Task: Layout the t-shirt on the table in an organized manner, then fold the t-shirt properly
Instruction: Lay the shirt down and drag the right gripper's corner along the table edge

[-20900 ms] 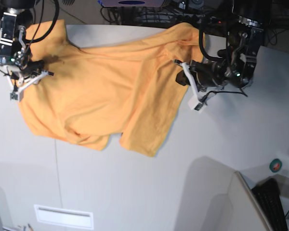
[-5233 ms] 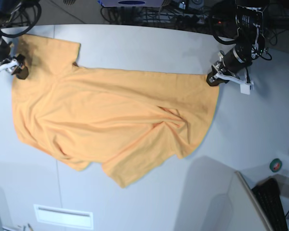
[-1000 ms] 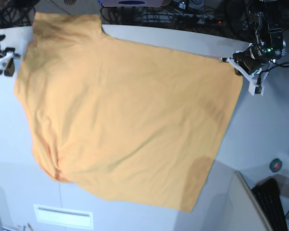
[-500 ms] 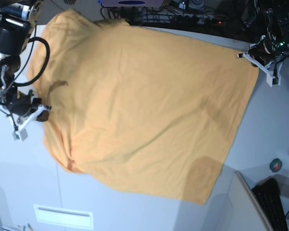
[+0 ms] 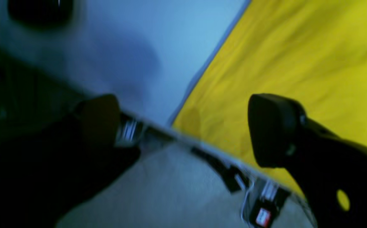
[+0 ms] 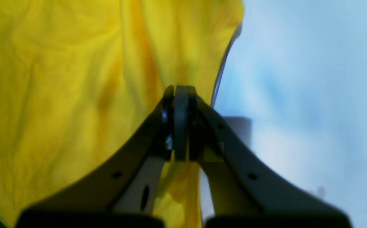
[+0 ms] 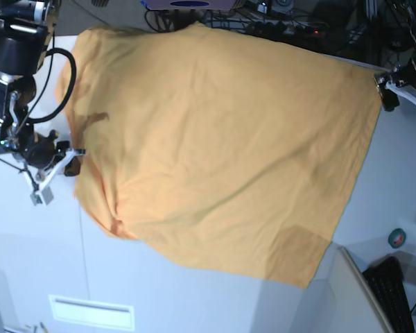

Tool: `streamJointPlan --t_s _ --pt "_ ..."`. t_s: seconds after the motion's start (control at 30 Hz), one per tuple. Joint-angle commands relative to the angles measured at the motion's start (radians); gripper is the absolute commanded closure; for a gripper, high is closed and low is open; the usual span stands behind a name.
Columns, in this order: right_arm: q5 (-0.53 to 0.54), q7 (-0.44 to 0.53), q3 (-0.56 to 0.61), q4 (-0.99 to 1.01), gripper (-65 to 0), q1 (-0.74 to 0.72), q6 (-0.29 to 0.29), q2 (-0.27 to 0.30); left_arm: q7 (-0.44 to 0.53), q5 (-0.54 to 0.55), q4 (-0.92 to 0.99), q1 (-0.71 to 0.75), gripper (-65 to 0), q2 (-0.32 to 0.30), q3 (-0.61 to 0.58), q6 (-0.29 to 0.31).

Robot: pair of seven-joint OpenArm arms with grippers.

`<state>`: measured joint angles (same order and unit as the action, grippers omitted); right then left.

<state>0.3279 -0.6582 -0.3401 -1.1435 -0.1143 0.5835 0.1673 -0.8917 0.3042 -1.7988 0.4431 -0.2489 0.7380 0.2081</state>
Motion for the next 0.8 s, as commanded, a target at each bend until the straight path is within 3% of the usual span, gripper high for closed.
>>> streamJointPlan --t_s 0.0,0.1,0.17,0.3,0.57,0.67,0.7,0.77 --pt "0.007 0.021 -0.001 -0.010 0.0 -0.041 0.003 0.013 0.012 -0.006 -0.014 -0.007 -60.6 -0.008 0.007 -0.009" --pt "-0.086 0.022 -0.001 0.073 0.0 -0.140 0.003 0.010 0.013 -0.015 0.017 -0.109 -51.5 0.035 -0.019 -0.009" --pt "-0.158 0.030 -0.001 0.161 0.0 -0.210 0.003 0.005 0.018 -0.017 0.090 -0.168 -39.8 0.038 -0.067 -0.011" --pt "-0.238 0.125 -0.007 0.337 0.0 -0.315 0.003 0.004 0.019 -0.017 0.297 -0.304 -0.3 0.036 -0.153 -0.014" --pt "-0.253 0.156 -0.003 0.426 0.0 -0.339 0.003 0.007 0.024 -0.017 0.537 -0.435 0.0 0.035 -0.180 -0.014" --pt "-0.253 0.168 -0.003 0.429 0.0 -0.338 0.002 0.005 0.078 -0.018 0.575 -0.424 0.0 0.013 -0.232 -0.014" --pt "-0.253 0.185 -0.003 0.432 0.0 -0.338 -0.007 0.005 0.101 -0.018 0.597 -0.421 0.0 -0.002 -0.271 -0.014" --pt "-0.255 0.217 -0.001 0.471 0.0 -0.338 -0.089 0.007 0.133 -0.018 0.657 -0.412 0.0 -0.020 -0.317 -0.014"
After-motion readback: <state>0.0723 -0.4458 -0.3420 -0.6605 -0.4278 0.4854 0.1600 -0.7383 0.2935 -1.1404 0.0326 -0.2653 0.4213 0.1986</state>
